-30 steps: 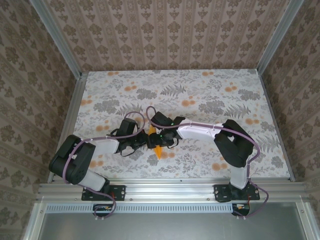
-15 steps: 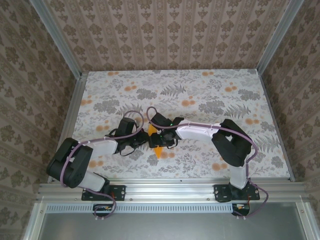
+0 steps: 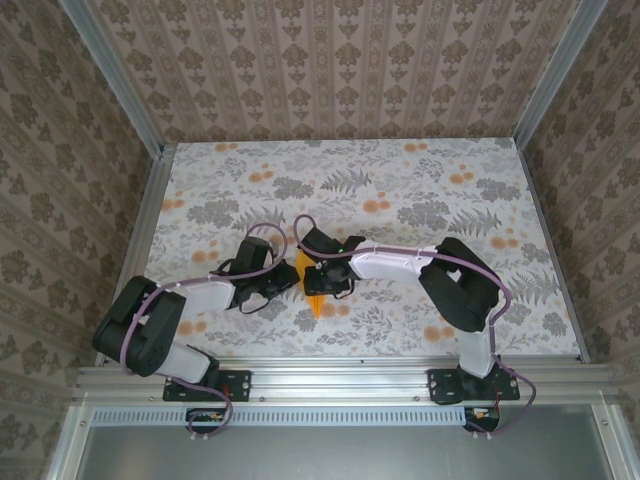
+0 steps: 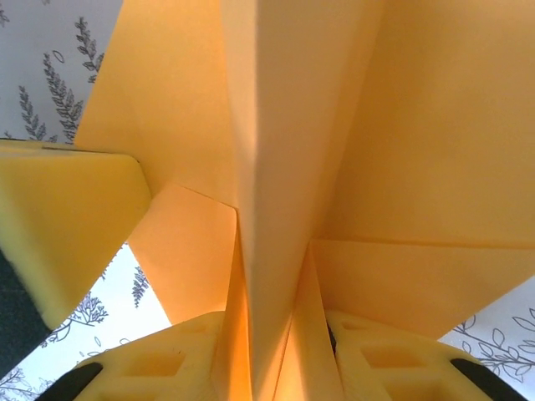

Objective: Fold a paper plane with a square sheet of paper (pick it up from the middle)
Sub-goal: Move a paper plane to the center of the table.

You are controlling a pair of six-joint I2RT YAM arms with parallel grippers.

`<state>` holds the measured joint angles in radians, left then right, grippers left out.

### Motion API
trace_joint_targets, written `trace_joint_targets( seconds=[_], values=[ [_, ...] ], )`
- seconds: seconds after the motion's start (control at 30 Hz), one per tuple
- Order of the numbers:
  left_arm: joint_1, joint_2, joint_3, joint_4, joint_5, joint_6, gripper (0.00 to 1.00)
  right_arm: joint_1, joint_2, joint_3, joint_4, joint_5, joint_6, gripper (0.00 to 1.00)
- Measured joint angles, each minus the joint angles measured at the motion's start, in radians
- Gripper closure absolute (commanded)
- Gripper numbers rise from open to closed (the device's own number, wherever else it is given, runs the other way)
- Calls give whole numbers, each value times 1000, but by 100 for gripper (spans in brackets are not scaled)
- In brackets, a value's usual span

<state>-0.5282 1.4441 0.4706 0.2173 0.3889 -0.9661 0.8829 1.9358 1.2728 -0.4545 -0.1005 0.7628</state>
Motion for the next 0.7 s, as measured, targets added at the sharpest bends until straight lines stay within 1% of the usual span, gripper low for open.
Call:
trace_joint_targets(
  seconds=[0.07,0.13,0.27,0.4,0.43,0.53,0.7],
  values=[
    [0,0,0,0,1,-2,87,8,10,11,-8,14,5,67],
    [0,0,0,0,4,-3,86,15,21,25,-21,25,12,69],
    [13,-13,-2,0,8,-7,82,24,26,43,-57,57,31,82],
    [44,-60,-11,-5,16,-10,72,25,26,53,-107,104,44,87],
    [53,-74,-11,-9,19,-10,69,25,25,57,-127,119,45,87],
    [97,-115,-11,-27,28,-4,62,25,25,78,-190,162,44,87],
    [155,-146,-11,-79,29,6,56,25,25,116,-261,207,26,80]
  ],
)
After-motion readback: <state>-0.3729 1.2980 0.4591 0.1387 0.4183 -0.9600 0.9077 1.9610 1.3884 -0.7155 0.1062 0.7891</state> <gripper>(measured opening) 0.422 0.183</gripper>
